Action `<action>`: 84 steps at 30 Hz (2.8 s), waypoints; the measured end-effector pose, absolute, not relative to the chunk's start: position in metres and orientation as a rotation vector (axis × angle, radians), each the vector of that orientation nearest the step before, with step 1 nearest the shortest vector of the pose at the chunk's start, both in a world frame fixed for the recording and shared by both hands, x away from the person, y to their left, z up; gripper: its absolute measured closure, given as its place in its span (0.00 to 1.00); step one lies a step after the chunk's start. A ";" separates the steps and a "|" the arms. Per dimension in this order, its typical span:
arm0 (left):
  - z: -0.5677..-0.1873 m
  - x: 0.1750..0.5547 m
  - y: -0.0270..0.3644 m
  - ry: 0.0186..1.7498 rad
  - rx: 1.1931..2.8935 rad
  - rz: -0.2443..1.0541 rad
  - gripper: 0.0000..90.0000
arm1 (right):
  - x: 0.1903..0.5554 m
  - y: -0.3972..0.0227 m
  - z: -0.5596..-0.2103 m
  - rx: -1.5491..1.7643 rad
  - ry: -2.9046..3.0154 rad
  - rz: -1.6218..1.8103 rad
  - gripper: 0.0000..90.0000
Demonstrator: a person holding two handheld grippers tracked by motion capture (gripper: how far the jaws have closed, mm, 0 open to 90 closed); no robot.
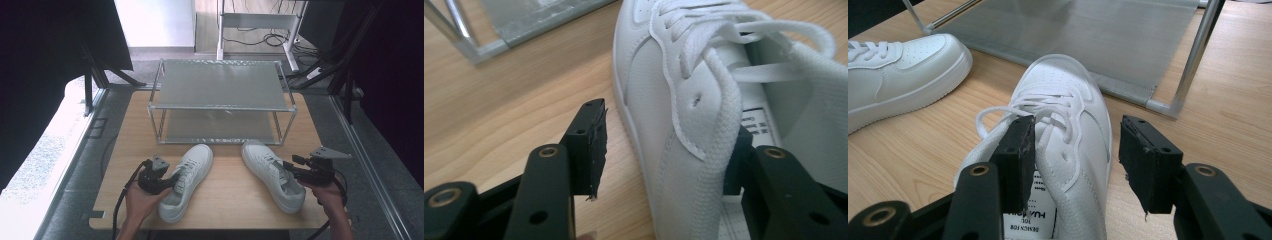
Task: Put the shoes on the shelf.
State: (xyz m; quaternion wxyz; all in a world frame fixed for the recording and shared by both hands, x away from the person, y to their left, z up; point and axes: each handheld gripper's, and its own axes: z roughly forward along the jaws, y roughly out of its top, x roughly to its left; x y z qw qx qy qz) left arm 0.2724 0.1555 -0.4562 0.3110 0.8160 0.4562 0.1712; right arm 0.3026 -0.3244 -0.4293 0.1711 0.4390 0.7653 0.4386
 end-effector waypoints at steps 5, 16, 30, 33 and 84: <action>-0.461 0.274 0.149 1.229 2.181 0.481 0.59 | 0.303 -0.324 -0.430 1.254 2.173 1.245 0.55; -0.471 0.281 0.140 1.274 2.208 0.447 0.81 | 0.305 -0.319 -0.433 1.240 2.211 1.171 0.56; -0.471 0.283 0.143 1.282 2.193 0.432 0.86 | 0.329 -0.302 -0.458 1.193 2.338 0.819 0.66; -0.471 0.283 0.143 1.285 2.192 0.433 0.86 | 0.333 -0.302 -0.460 1.181 2.363 0.815 0.69; -0.450 0.280 0.190 1.124 1.733 0.137 0.92 | 0.320 -0.336 -0.452 1.345 2.165 1.350 0.97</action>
